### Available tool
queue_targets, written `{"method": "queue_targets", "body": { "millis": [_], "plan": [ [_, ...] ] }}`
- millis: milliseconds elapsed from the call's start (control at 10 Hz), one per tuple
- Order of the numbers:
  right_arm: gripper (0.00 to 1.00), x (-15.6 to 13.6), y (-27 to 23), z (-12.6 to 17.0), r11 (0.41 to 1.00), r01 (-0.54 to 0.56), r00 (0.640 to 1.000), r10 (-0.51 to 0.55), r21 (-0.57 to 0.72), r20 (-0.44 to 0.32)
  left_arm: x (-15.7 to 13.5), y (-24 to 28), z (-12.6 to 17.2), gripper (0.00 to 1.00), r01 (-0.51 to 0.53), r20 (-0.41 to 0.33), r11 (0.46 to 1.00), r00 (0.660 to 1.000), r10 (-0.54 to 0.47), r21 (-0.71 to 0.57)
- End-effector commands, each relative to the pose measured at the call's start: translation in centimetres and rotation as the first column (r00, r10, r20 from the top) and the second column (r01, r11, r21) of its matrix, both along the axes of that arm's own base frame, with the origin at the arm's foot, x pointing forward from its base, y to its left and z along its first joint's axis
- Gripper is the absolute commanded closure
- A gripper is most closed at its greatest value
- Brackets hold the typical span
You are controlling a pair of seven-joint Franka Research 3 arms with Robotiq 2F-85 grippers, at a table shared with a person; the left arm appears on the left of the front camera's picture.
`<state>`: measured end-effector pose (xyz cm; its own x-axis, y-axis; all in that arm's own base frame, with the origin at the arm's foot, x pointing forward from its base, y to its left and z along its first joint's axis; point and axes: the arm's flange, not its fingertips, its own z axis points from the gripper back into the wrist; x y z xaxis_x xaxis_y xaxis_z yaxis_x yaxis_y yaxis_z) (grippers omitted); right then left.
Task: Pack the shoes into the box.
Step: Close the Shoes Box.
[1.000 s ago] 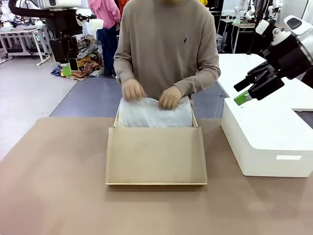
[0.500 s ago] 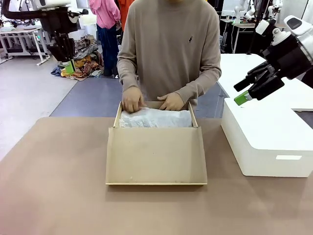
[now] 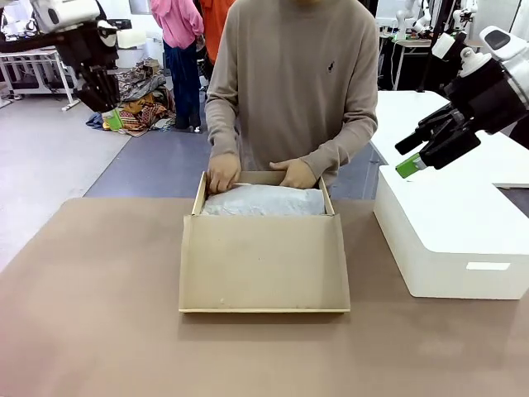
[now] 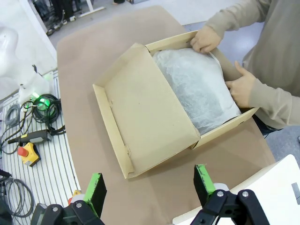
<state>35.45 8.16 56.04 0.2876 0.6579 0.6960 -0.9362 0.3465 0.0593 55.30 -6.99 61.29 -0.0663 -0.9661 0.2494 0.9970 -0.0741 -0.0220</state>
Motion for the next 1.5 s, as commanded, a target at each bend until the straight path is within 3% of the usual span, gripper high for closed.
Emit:
{"method": "queue_targets", "body": {
  "millis": [0, 300, 600, 700, 1400],
  "plan": [
    [0.00, 0.2, 0.2, 0.0, 0.999, -0.021, 1.000, 0.020, 0.034, 0.018, -1.4, 0.5, -3.4, 1.00, -0.057, 0.019, 0.997, 0.998, 0.058, -0.041],
    [0.00, 0.2, 0.2, 0.0, 0.999, -0.021, 1.000, 0.020, 0.034, 0.018, -1.6, 0.8, -7.8, 1.00, -0.160, -0.012, 0.987, 0.987, 0.160, -0.021],
    [0.00, 0.2, 0.2, 0.0, 0.999, -0.021, 1.000, 0.020, 0.034, 0.018, -1.3, 1.1, -9.4, 1.00, -0.213, -0.123, 0.977, 0.970, 0.208, -0.023],
    [0.00, 0.2, 0.2, 0.0, 0.999, -0.021, 1.000, 0.020, 0.034, 0.018, -0.8, 1.0, -9.7, 1.00, -0.166, -0.063, 0.986, 0.984, 0.166, 0.003],
    [0.00, 0.2, 0.2, 0.0, 0.999, -0.021, 1.000, 0.020, 0.034, 0.018, -0.9, 0.7, -9.7, 1.00, -0.176, -0.077, 0.984, 0.981, 0.176, 0.004]
  ]
}}
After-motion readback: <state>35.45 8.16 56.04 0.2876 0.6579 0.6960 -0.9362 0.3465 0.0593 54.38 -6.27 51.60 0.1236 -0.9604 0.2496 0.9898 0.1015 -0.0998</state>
